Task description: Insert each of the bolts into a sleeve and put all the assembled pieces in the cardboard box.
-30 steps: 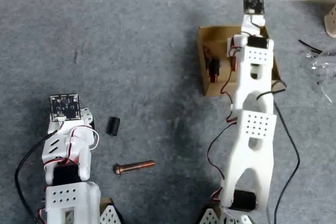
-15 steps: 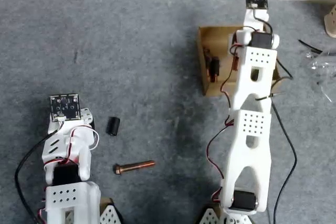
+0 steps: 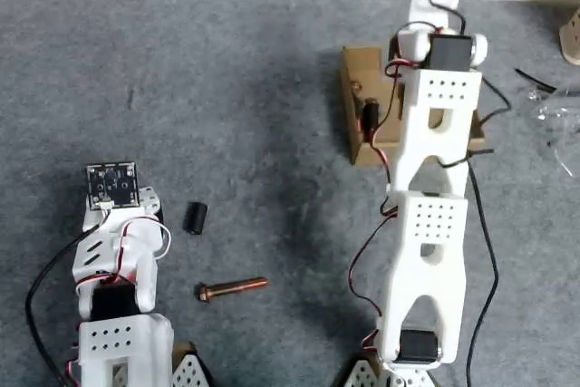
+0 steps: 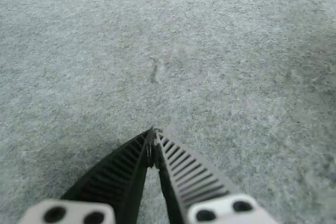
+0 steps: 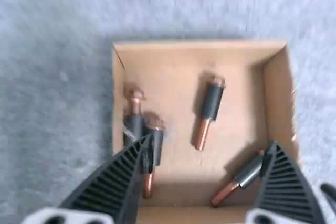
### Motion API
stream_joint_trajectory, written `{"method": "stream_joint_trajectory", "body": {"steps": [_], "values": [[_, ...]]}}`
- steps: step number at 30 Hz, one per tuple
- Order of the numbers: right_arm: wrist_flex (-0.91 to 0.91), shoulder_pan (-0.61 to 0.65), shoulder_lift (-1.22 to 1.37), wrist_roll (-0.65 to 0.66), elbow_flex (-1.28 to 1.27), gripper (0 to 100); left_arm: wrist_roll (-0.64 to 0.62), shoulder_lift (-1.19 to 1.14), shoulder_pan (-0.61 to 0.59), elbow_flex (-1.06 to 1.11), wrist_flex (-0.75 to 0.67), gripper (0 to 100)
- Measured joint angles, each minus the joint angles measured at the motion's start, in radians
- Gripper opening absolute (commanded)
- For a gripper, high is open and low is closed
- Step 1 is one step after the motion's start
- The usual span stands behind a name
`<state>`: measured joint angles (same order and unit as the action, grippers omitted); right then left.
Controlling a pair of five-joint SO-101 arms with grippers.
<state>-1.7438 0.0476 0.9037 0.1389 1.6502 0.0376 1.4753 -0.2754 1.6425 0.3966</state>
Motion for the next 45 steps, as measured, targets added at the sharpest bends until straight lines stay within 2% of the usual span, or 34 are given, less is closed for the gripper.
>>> {"method": "stream_joint_trajectory", "body": {"steps": [9, 14, 23, 27, 33, 36, 40, 45], "values": [[-0.002, 0.069, -0.328, 0.000, -0.052, 28.9, 0.000, 0.000, 0.000, 0.000, 0.000, 1], [-0.002, 0.175, -0.615, 0.000, -0.396, 28.9, 0.000, 0.000, 0.000, 0.000, 0.000, 1], [0.009, 0.562, -1.111, 0.000, -1.169, 28.9, 0.000, 0.000, 0.000, 0.000, 0.000, 1], [0.158, 0.643, -1.270, 0.000, -1.507, 28.9, 0.000, 0.000, 0.000, 0.000, 0.000, 1], [0.453, 0.646, -1.392, -0.002, -2.001, 28.9, 0.000, 0.000, 0.000, 0.000, 0.000, 1], [0.580, 0.674, -1.395, -0.051, -2.199, 28.9, 0.000, 0.000, 0.000, 0.000, 0.000, 1], [0.730, 0.747, -1.395, -0.150, -2.329, 28.9, 0.000, 0.000, 0.000, 0.000, 0.000, 1], [0.795, 0.875, -1.396, -0.167, -2.332, 28.9, 0.000, 0.000, 0.000, 0.000, -0.020, 1]]}}
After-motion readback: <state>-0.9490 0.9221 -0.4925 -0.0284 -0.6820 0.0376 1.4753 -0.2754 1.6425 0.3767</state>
